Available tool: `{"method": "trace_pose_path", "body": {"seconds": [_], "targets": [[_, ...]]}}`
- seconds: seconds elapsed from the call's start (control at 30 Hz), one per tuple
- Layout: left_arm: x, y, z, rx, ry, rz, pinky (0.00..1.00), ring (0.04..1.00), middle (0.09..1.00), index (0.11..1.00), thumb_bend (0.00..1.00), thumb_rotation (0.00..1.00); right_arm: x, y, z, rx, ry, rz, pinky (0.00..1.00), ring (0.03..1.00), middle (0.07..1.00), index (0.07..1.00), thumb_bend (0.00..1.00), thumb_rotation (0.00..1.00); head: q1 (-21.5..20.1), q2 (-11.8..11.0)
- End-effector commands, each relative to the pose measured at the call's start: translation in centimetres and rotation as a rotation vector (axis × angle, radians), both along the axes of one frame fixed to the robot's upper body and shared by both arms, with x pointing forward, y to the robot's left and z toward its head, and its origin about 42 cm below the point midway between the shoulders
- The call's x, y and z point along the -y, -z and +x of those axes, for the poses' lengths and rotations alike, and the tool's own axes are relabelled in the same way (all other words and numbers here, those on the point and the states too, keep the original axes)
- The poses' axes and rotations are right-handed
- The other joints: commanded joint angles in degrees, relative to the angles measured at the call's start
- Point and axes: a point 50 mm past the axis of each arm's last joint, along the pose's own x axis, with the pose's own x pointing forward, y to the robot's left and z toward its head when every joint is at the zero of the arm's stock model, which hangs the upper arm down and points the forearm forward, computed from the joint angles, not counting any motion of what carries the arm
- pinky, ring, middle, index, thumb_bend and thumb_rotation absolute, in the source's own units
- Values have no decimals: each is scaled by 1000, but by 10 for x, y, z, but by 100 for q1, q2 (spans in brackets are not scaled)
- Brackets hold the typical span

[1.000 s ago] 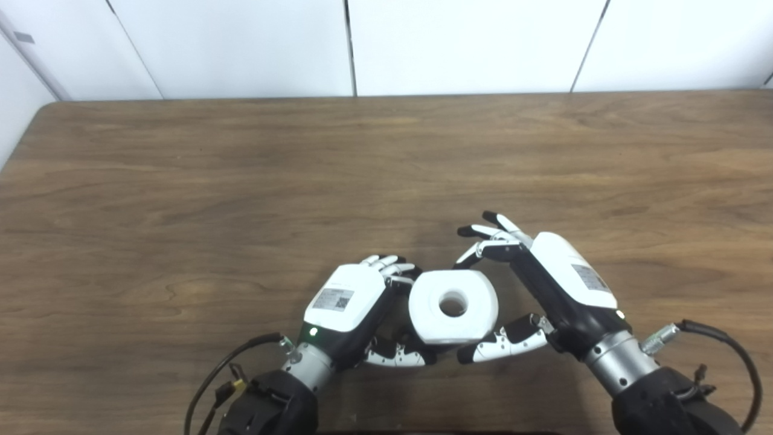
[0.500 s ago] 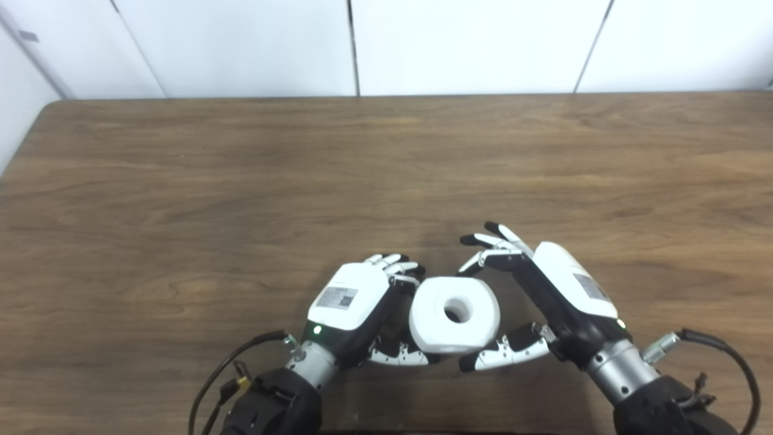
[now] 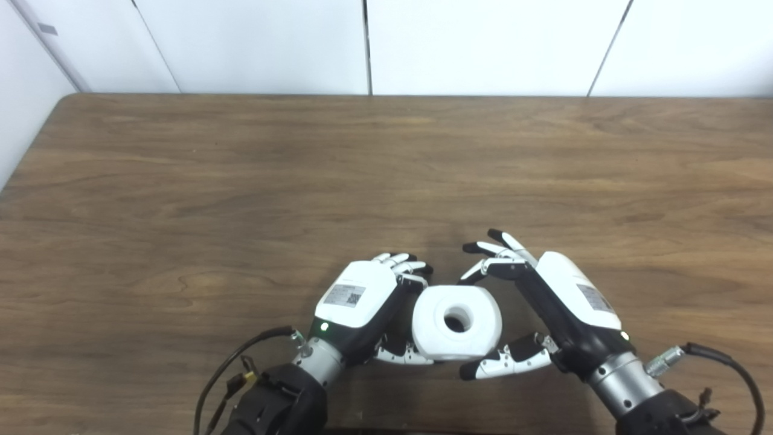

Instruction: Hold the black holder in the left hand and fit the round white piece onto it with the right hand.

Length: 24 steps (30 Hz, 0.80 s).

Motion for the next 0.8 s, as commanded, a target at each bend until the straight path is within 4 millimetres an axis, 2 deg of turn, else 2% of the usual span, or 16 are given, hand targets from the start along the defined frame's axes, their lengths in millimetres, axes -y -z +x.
{"method": "trace_pose_path", "body": {"seconds": [0.0,0.37,0.77], "targets": [[-7,19,-7,-113,-22,49,891,903,842,489,517,47,-7,-2,-10,9,16,46,827,977,869,486,516,139,-6,9],[-11,17,-10,-109,-14,60,886,900,840,488,518,47,-20,-3,-12,16,-8,65,871,990,874,486,515,139,-35,29],[-16,15,-13,-105,-7,66,877,894,838,488,518,47,-17,0,-5,26,15,47,844,985,865,486,514,140,-76,32]]}}
